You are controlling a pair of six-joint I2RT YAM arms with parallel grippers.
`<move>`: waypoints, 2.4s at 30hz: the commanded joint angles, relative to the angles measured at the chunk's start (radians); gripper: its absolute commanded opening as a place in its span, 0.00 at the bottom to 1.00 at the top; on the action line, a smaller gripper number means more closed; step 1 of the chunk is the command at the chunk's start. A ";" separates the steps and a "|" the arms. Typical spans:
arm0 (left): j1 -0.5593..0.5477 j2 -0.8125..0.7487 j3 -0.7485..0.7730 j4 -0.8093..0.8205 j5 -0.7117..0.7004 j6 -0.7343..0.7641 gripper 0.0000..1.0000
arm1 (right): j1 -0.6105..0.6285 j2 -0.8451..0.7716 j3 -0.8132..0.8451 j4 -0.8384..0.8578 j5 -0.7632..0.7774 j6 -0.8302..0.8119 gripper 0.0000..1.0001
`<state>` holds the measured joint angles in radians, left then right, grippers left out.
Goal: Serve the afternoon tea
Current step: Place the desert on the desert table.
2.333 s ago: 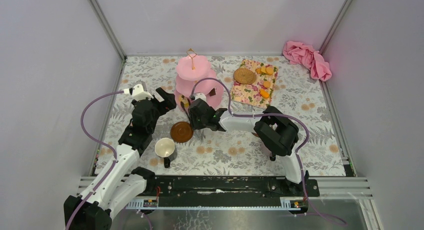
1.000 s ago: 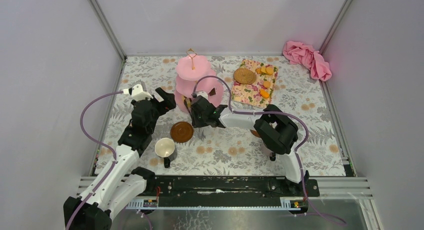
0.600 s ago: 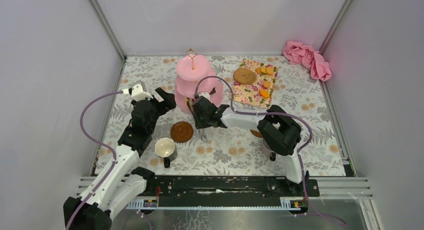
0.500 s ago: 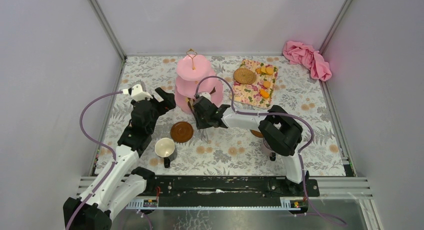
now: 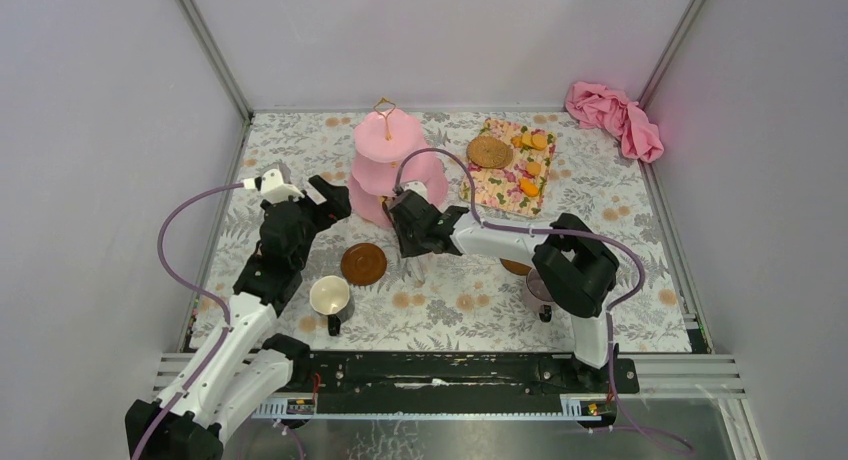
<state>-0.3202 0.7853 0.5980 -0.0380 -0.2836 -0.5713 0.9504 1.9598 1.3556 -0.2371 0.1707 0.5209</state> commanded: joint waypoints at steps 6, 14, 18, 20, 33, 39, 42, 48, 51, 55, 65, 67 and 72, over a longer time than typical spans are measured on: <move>-0.004 -0.023 0.005 0.052 0.006 -0.009 1.00 | -0.006 -0.077 0.038 0.062 -0.047 -0.001 0.00; -0.004 -0.021 0.005 0.053 0.007 -0.012 1.00 | -0.006 -0.027 0.092 0.056 -0.060 0.015 0.00; -0.004 -0.021 0.005 0.053 0.007 -0.012 1.00 | -0.006 0.016 0.141 0.047 -0.054 0.035 0.00; -0.003 -0.022 0.005 0.052 0.007 -0.010 1.00 | -0.006 0.043 0.167 0.037 -0.053 0.044 0.00; -0.004 -0.027 0.005 0.053 0.012 -0.012 1.00 | -0.007 0.149 0.249 0.030 -0.012 0.114 0.00; -0.004 -0.029 0.005 0.053 0.013 -0.012 1.00 | -0.014 0.178 0.291 0.019 0.010 0.143 0.00; -0.004 -0.028 0.005 0.053 0.014 -0.013 1.00 | -0.019 0.180 0.290 0.032 0.019 0.160 0.00; -0.003 -0.026 0.005 0.053 0.016 -0.015 1.00 | -0.027 0.199 0.290 0.048 0.025 0.175 0.00; -0.003 -0.025 0.004 0.052 0.016 -0.015 1.00 | -0.030 0.208 0.291 0.061 0.026 0.178 0.00; -0.004 -0.023 0.004 0.054 0.016 -0.015 1.00 | -0.033 0.223 0.319 0.065 0.037 0.175 0.00; -0.003 -0.014 0.005 0.056 0.018 -0.015 1.00 | -0.035 0.237 0.334 0.045 0.033 0.157 0.09; -0.003 -0.010 0.005 0.058 0.018 -0.014 1.00 | -0.036 0.239 0.329 0.046 0.028 0.156 0.15; -0.004 -0.006 0.007 0.057 0.018 -0.012 1.00 | -0.037 0.244 0.324 0.042 0.020 0.151 0.25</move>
<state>-0.3202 0.7761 0.5980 -0.0380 -0.2745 -0.5789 0.9260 2.1948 1.6394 -0.2092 0.1749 0.6785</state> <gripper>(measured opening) 0.998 0.363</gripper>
